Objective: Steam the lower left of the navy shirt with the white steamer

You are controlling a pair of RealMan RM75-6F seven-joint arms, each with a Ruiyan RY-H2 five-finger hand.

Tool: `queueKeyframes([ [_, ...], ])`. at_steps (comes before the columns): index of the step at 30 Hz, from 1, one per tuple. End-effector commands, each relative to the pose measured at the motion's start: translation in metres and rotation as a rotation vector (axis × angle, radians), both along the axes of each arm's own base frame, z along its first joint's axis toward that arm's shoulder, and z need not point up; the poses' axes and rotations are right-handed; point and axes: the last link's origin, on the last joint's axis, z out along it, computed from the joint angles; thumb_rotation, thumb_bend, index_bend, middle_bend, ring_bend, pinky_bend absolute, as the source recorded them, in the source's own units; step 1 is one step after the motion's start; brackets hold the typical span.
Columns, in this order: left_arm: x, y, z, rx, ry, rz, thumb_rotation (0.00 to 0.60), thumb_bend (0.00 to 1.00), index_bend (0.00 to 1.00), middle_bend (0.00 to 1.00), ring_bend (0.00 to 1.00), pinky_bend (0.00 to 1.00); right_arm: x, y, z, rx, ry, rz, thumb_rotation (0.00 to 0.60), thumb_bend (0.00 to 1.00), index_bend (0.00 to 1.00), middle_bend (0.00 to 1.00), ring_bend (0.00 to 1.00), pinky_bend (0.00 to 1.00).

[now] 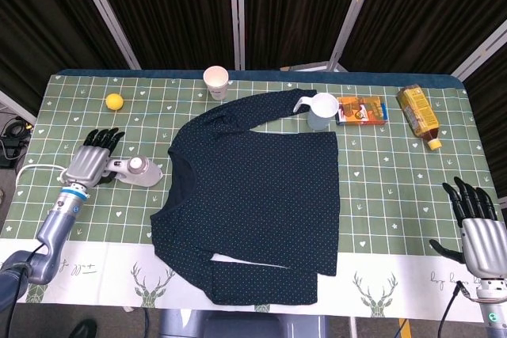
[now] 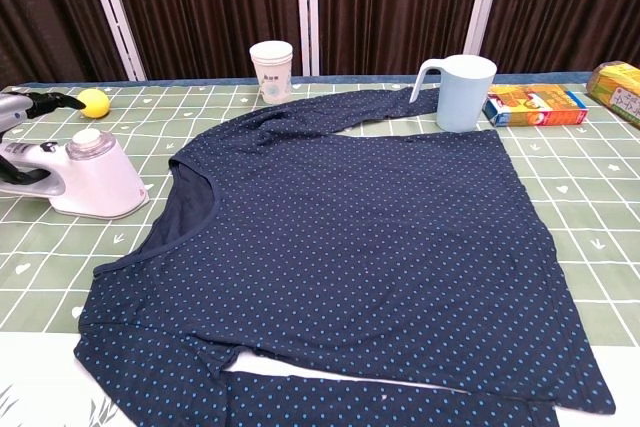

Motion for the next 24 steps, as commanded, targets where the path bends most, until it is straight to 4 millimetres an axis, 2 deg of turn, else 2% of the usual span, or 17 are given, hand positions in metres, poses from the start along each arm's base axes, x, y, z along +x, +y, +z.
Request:
queueKeyframes([
  [1, 0.0011, 0.0045, -0.0062, -0.004, 0.006, 0.016, 0.6, 0.39, 0.13, 0.1, 0.15, 0.15, 0.0001, -0.0001, -0.0004, 0.001, 0.0, 0.0, 0.6, 0.0, 0.0, 0.0, 0.0, 0.0],
  [3, 0.002, 0.0063, -0.0077, 0.0, 0.019, 0.01, 0.6, 0.39, 0.21, 0.23, 0.27, 0.28, 0.0002, -0.0001, -0.0009, 0.003, 0.0, -0.001, 0.6, 0.0, 0.0, 0.0, 0.0, 0.0],
  [7, 0.003, 0.0084, -0.0108, 0.004, 0.037, -0.001, 0.6, 0.39, 0.37, 0.35, 0.38, 0.46, 0.0001, -0.0003, -0.0014, 0.004, 0.001, -0.002, 0.6, 0.0, 0.0, 0.0, 0.0, 0.0],
  [10, 0.0025, 0.0093, -0.012, 0.001, 0.048, -0.004, 0.6, 0.41, 0.54, 0.44, 0.45, 0.57, -0.0002, -0.0003, -0.0015, 0.004, 0.002, -0.004, 0.6, 0.0, 0.0, 0.0, 0.0, 0.0],
  [13, 0.0023, 0.0093, -0.0119, 0.006, 0.047, -0.008, 0.6, 0.47, 0.71, 0.53, 0.51, 0.66, -0.0005, -0.0004, -0.0017, 0.004, 0.003, -0.005, 0.6, 0.0, 0.0, 0.0, 0.0, 0.0],
  [17, 0.0011, 0.0073, -0.0115, 0.018, 0.036, -0.013, 0.6, 0.64, 0.91, 0.66, 0.6, 0.78, -0.0006, -0.0006, -0.0026, 0.007, 0.005, -0.006, 0.6, 0.0, 0.0, 0.0, 0.0, 0.0],
  [20, 0.0008, 0.0041, -0.0107, 0.023, 0.016, -0.029, 0.6, 0.71, 0.97, 0.75, 0.67, 0.86, -0.0004, -0.0007, -0.0033, 0.008, 0.007, -0.006, 0.6, 0.0, 0.0, 0.0, 0.0, 0.0],
  [24, 0.0021, 0.0006, -0.0082, 0.022, -0.025, -0.054, 0.6, 0.76, 0.98, 0.85, 0.76, 0.96, -0.0001, -0.0007, -0.0041, 0.01, 0.01, -0.005, 0.6, 0.0, 0.0, 0.0, 0.0, 0.0],
])
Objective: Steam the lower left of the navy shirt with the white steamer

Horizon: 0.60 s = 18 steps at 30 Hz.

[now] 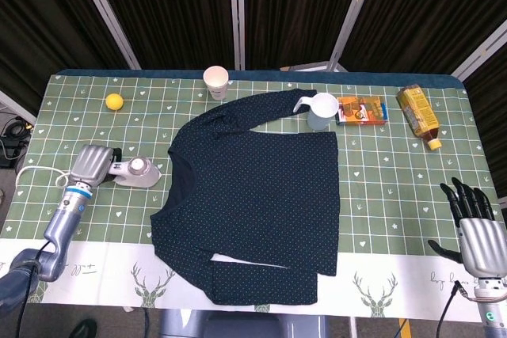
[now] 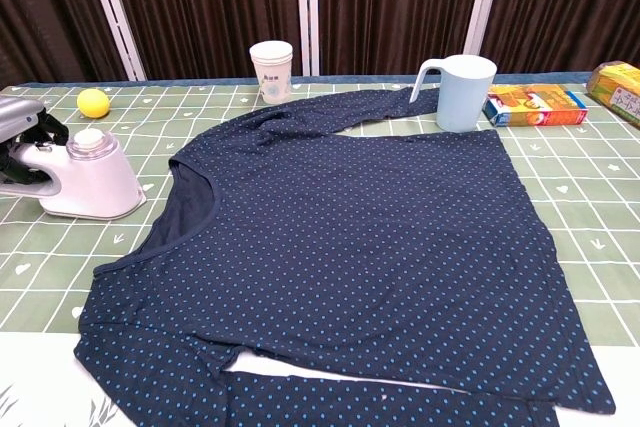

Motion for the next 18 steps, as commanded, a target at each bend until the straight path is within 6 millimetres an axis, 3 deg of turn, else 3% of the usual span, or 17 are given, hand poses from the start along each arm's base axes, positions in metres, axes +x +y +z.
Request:
queueKeyframes([
  [1, 0.002, -0.004, 0.003, 0.003, -0.036, -0.031, 0.6, 0.76, 0.98, 0.86, 0.78, 0.97, 0.0, 0.0, 0.0, 0.001, 0.002, 0.001, 0.6, 0.0, 0.0, 0.0, 0.0, 0.0],
  [6, 0.01, -0.007, 0.01, -0.006, -0.098, -0.084, 0.6, 0.79, 0.98, 0.95, 0.86, 1.0, 0.001, 0.0, -0.001, 0.003, 0.004, 0.0, 0.6, 0.0, 0.0, 0.0, 0.0, 0.0],
  [18, 0.057, -0.011, 0.018, -0.07, -0.254, -0.234, 0.6, 0.79, 0.98, 0.96, 0.88, 1.0, 0.001, 0.0, -0.002, 0.002, 0.005, 0.0, 0.6, 0.0, 0.0, 0.0, 0.0, 0.0],
])
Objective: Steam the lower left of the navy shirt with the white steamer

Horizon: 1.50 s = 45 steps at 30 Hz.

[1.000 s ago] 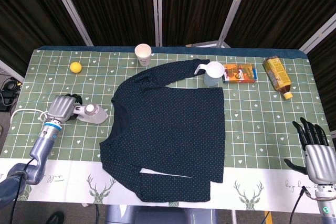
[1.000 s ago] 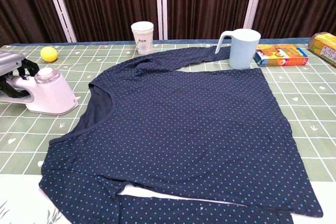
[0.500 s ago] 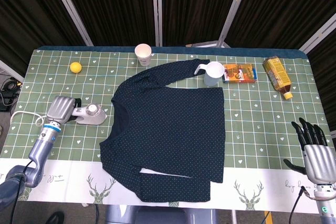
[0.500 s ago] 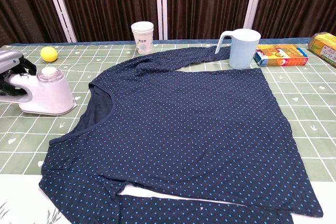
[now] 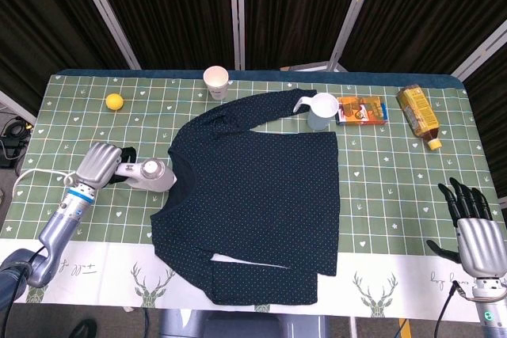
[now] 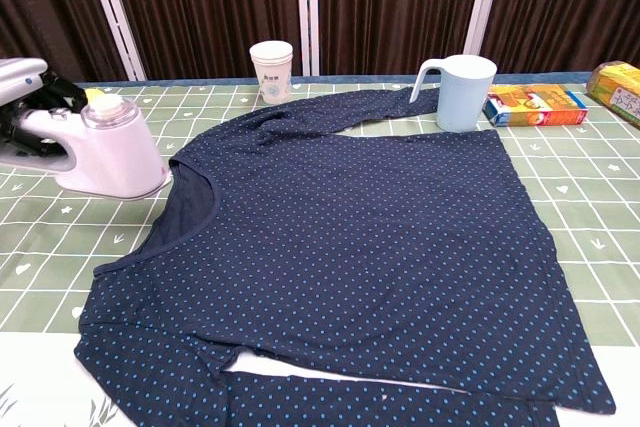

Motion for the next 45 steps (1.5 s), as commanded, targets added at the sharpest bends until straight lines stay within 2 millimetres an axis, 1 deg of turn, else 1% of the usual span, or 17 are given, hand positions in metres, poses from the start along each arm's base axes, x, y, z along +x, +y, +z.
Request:
queueKeyframes([
  [1, 0.018, 0.002, 0.0, -0.032, -0.027, -0.04, 0.6, 0.79, 0.98, 0.96, 0.88, 1.0, 0.0, 0.0, 0.0, 0.0, -0.002, 0.0, 0.6, 0.0, 0.0, 0.0, 0.0, 0.0],
  [6, 0.046, 0.003, -0.013, -0.075, -0.002, -0.099, 0.6, 0.79, 0.98, 0.96, 0.88, 1.0, -0.001, 0.0, 0.001, -0.004, -0.005, -0.004, 0.6, 0.0, 0.0, 0.0, 0.0, 0.0],
  [8, 0.052, 0.002, -0.018, -0.087, 0.003, -0.111, 0.6, 0.78, 0.98, 0.96, 0.88, 1.0, -0.001, 0.0, 0.002, -0.006, -0.006, -0.005, 0.6, 0.0, 0.0, 0.0, 0.0, 0.0],
  [15, 0.087, -0.003, -0.052, -0.153, 0.048, -0.179, 0.6, 0.78, 0.98, 0.96, 0.88, 1.0, -0.003, -0.002, 0.005, -0.011, -0.014, -0.013, 0.6, 0.0, 0.0, 0.0, 0.0, 0.0],
  [21, 0.107, -0.009, -0.08, -0.189, 0.07, -0.209, 0.6, 0.78, 0.98, 0.96, 0.88, 1.0, -0.004, -0.002, 0.006, -0.009, -0.02, -0.016, 0.6, 0.0, 0.0, 0.0, 0.0, 0.0],
  [25, 0.115, -0.014, -0.099, -0.209, 0.073, -0.212, 0.6, 0.77, 0.97, 0.96, 0.88, 1.0, -0.006, -0.003, 0.008, -0.016, -0.027, -0.021, 0.6, 0.0, 0.0, 0.0, 0.0, 0.0],
  [28, 0.118, -0.018, -0.109, -0.216, 0.072, -0.212, 0.6, 0.77, 0.97, 0.96, 0.88, 1.0, -0.006, -0.003, 0.009, -0.017, -0.031, -0.022, 0.6, 0.0, 0.0, 0.0, 0.0, 0.0],
  [33, 0.117, -0.022, -0.119, -0.223, 0.07, -0.212, 0.6, 0.76, 0.97, 0.96, 0.88, 1.0, -0.007, -0.002, 0.01, -0.018, -0.036, -0.021, 0.6, 0.0, 0.0, 0.0, 0.0, 0.0],
  [38, 0.114, -0.027, -0.125, -0.234, 0.065, -0.208, 0.6, 0.74, 0.96, 0.96, 0.88, 1.0, -0.006, -0.002, 0.011, -0.02, -0.041, -0.019, 0.6, 0.0, 0.0, 0.0, 0.0, 0.0],
  [42, 0.112, -0.031, -0.126, -0.242, 0.054, -0.214, 0.6, 0.68, 0.96, 0.96, 0.88, 1.0, -0.006, -0.002, 0.012, -0.021, -0.042, -0.017, 0.6, 0.0, 0.0, 0.0, 0.0, 0.0],
  [45, 0.112, -0.034, -0.125, -0.251, 0.035, -0.222, 0.6, 0.66, 0.96, 0.95, 0.88, 1.0, -0.006, -0.001, 0.012, -0.021, -0.042, -0.015, 0.6, 0.0, 0.0, 0.0, 0.0, 0.0],
])
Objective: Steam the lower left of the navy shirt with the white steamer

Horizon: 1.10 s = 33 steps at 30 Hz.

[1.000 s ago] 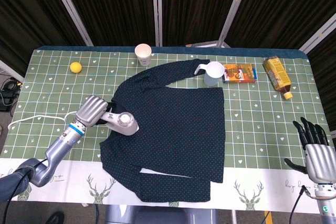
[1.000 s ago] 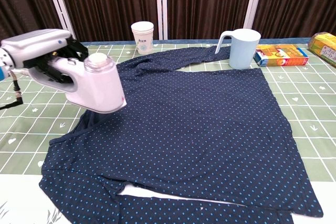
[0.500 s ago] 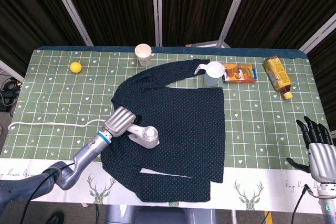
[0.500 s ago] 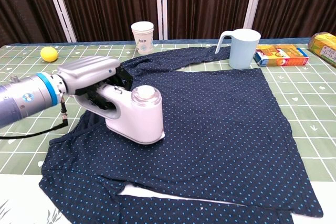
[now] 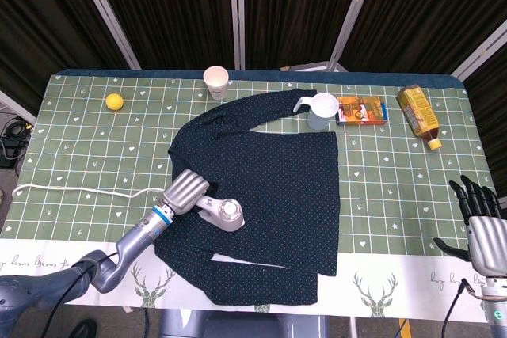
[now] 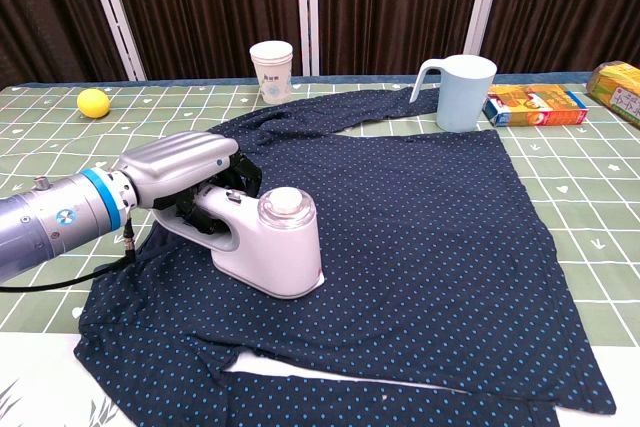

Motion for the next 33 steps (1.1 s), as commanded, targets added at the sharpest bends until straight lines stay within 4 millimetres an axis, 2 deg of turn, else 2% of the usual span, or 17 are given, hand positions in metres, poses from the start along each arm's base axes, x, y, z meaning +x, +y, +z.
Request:
queueKeyframes([
  [1, -0.001, -0.004, 0.001, -0.01, -0.011, -0.014, 0.6, 0.66, 0.96, 0.95, 0.88, 1.0, 0.0, 0.0, 0.0, 0.0, 0.0, 0.001, 0.6, 0.0, 0.0, 0.0, 0.0, 0.0],
  [16, -0.005, -0.025, 0.0, -0.043, -0.031, -0.075, 0.6, 0.65, 0.94, 0.93, 0.86, 1.0, 0.001, 0.001, 0.0, 0.003, 0.002, 0.005, 0.6, 0.0, 0.0, 0.0, 0.0, 0.0],
  [19, -0.008, -0.027, -0.001, -0.047, -0.033, -0.073, 0.6, 0.62, 0.93, 0.92, 0.86, 1.0, 0.001, 0.001, 0.0, 0.003, 0.002, 0.007, 0.6, 0.0, 0.0, 0.0, 0.0, 0.0],
  [24, -0.016, -0.026, 0.001, -0.044, -0.035, -0.055, 0.6, 0.56, 0.92, 0.92, 0.85, 1.0, 0.002, 0.002, 0.0, 0.002, 0.001, 0.009, 0.6, 0.0, 0.0, 0.0, 0.0, 0.0],
  [33, -0.035, -0.018, 0.01, -0.024, -0.01, -0.014, 0.6, 0.55, 0.92, 0.91, 0.85, 1.0, 0.002, 0.002, 0.0, 0.001, 0.0, 0.011, 0.6, 0.0, 0.0, 0.0, 0.0, 0.0],
])
